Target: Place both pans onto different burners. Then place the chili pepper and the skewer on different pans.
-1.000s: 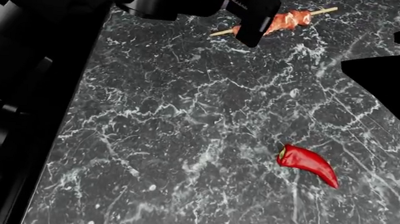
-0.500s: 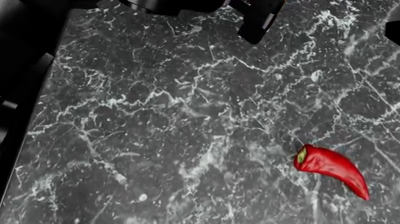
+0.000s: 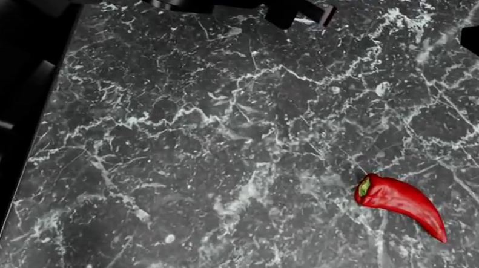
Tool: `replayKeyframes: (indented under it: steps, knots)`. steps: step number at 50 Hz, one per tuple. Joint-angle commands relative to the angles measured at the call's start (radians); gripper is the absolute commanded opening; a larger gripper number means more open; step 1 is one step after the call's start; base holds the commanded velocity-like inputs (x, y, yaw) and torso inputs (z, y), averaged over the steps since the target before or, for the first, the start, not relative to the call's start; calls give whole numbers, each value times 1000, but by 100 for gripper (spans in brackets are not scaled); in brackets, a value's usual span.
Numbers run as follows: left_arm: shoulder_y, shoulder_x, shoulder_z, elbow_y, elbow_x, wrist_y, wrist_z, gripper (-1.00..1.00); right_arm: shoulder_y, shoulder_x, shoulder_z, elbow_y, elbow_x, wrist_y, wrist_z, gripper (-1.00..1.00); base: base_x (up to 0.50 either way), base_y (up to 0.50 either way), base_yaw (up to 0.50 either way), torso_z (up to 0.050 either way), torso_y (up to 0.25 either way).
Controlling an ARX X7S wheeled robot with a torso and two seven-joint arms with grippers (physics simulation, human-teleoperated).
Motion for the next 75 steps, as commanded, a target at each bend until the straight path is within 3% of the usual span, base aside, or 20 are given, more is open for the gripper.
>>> replayKeyframes:
  steps: [1, 20, 34, 52, 63, 75]
  knots:
    - [23, -28, -38, 45, -2, -24, -27, -100, 0, -11, 17, -10, 12, 6, 23, 100, 0, 0, 0, 0, 0]
    - [21, -75, -86, 153, -72, -49, -121, -100, -1, -8, 11, -14, 70, 6, 68, 100, 0, 0, 0, -9, 121]
    - [60, -171, -169, 358, -215, -64, -339, -100, -3, 80, -9, -163, 214, 5, 39, 100, 0, 0, 0, 0, 0]
    - [67, -169, -164, 344, -200, -50, -327, -100, -7, 74, 31, -254, 533, 5, 172, 100, 0, 0, 0, 0, 0]
    - [70, -170, -163, 351, -205, -50, -330, -100, -77, 93, 81, -341, 516, -31, 115, 100, 0, 0, 0, 0, 0]
    - [71, -170, -163, 357, -214, -50, -333, -100, -47, 116, -36, -425, 521, -3, 170, 100, 0, 0, 0, 0, 0]
